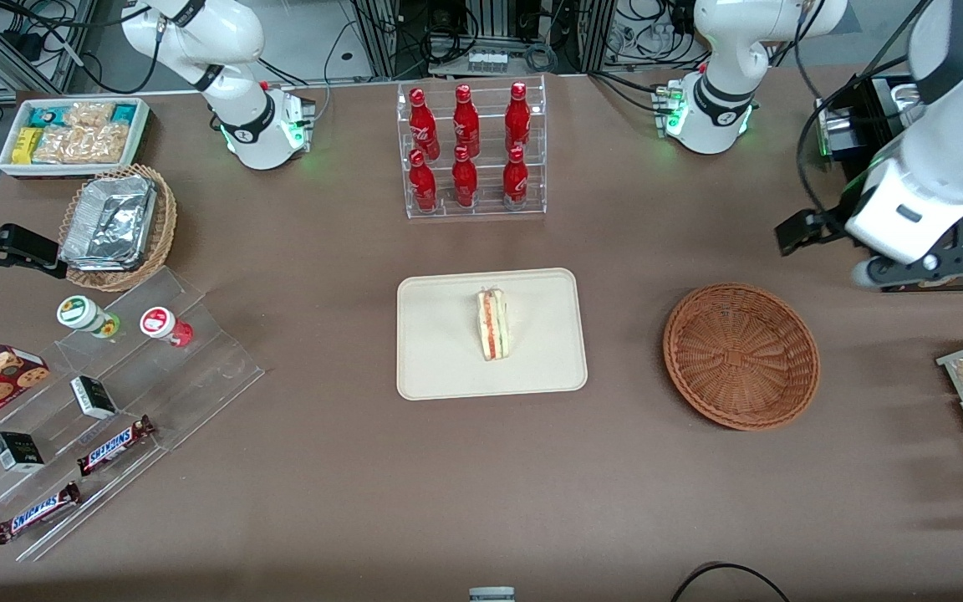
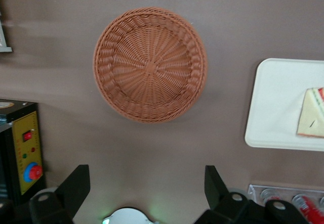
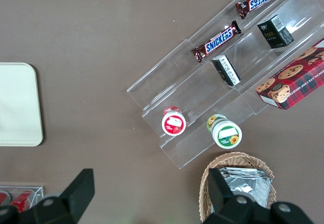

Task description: Place sandwich from basket to tray

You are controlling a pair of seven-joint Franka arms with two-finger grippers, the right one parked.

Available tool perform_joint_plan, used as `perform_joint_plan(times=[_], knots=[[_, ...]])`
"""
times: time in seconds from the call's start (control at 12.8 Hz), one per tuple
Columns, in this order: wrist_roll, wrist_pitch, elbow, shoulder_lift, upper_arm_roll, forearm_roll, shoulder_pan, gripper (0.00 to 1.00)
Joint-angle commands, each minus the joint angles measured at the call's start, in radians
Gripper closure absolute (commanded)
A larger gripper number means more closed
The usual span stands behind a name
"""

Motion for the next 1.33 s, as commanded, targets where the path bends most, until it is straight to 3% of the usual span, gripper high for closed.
perform_joint_plan(times=[0.0, 0.31, 0.78, 1.25], knots=[[0.04, 0.012, -0.084, -0.079, 0.001, 0.007, 0.022, 0.0], [0.079, 0.008, -0.084, -0.099, 0.03, 0.003, 0.009, 0.0], [0.083, 0.005, 0.097, 0.057, 0.031, 0.018, -0.023, 0.0], [0.089, -0.026, 0.089, 0.031, 0.073, 0.003, -0.026, 0.0]])
